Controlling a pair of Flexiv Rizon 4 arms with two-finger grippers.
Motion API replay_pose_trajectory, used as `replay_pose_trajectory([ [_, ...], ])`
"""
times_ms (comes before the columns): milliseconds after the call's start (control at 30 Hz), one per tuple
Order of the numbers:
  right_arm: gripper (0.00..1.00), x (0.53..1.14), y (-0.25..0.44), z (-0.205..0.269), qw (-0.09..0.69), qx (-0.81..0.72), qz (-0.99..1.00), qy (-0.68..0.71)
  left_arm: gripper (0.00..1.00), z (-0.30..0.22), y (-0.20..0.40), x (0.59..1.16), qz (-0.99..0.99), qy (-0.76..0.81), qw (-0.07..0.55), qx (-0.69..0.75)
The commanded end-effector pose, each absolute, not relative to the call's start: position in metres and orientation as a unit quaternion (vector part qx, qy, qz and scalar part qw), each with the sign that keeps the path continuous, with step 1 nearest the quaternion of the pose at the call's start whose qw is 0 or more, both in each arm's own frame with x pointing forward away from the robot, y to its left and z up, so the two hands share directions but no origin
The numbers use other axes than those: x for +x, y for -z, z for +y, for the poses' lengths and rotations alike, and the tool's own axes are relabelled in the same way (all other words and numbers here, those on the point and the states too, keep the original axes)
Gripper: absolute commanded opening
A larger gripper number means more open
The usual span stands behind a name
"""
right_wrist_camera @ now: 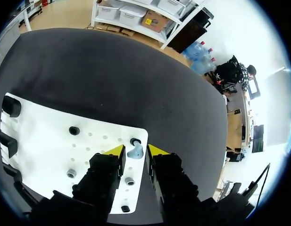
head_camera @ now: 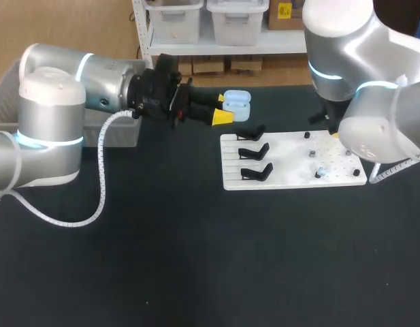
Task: Pick up each earbud case from the left stands, insert the matching earbuds, close the lid, and place the case in the box.
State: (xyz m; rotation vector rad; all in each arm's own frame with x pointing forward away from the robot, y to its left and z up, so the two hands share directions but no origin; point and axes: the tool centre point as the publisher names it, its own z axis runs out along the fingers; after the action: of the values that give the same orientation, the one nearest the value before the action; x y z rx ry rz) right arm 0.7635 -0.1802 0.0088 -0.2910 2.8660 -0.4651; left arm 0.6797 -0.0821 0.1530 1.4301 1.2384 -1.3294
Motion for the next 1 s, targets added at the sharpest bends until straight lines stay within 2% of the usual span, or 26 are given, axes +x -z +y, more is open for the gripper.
replay_pose_trajectory([
  [33,0.28,0.764,-0.008,-0.18,0.113,-0.099,0.976,0.159,0.0,-0.082,-0.153,0.68,0.49,0.526,0.403,0.566],
  [100,0.28,0.764,-0.008,-0.18,0.113,-0.099,0.976,0.16,0.0,-0.082,-0.153,0.68,0.49,0.526,0.403,0.566],
  [200,0.21,0.764,-0.008,-0.18,0.112,-0.1,0.975,0.161,0.0,-0.082,-0.153,0.68,0.49,0.526,0.403,0.566],
  [233,0.16,0.764,-0.008,-0.18,0.113,-0.1,0.975,0.161,0.0,-0.082,-0.153,0.68,0.49,0.526,0.403,0.566],
  [267,0.03,0.764,-0.008,-0.18,0.113,-0.1,0.975,0.162,0.0,-0.082,-0.153,0.68,0.49,0.526,0.403,0.566],
  [300,0.0,0.764,-0.008,-0.18,0.114,-0.1,0.975,0.162,0.0,-0.082,-0.153,0.68,0.49,0.526,0.403,0.566],
  [500,0.0,0.757,-0.017,-0.179,0.117,-0.1,0.975,0.159,0.0,-0.082,-0.153,0.68,0.49,0.526,0.403,0.566],
  [700,0.0,0.738,-0.06,-0.172,0.121,-0.096,0.98,0.126,0.0,-0.082,-0.153,0.68,0.49,0.526,0.403,0.566],
  [1000,0.0,0.686,-0.145,-0.125,0.125,-0.097,0.985,0.065,0.0,-0.082,-0.153,0.68,0.49,0.526,0.403,0.566],
])
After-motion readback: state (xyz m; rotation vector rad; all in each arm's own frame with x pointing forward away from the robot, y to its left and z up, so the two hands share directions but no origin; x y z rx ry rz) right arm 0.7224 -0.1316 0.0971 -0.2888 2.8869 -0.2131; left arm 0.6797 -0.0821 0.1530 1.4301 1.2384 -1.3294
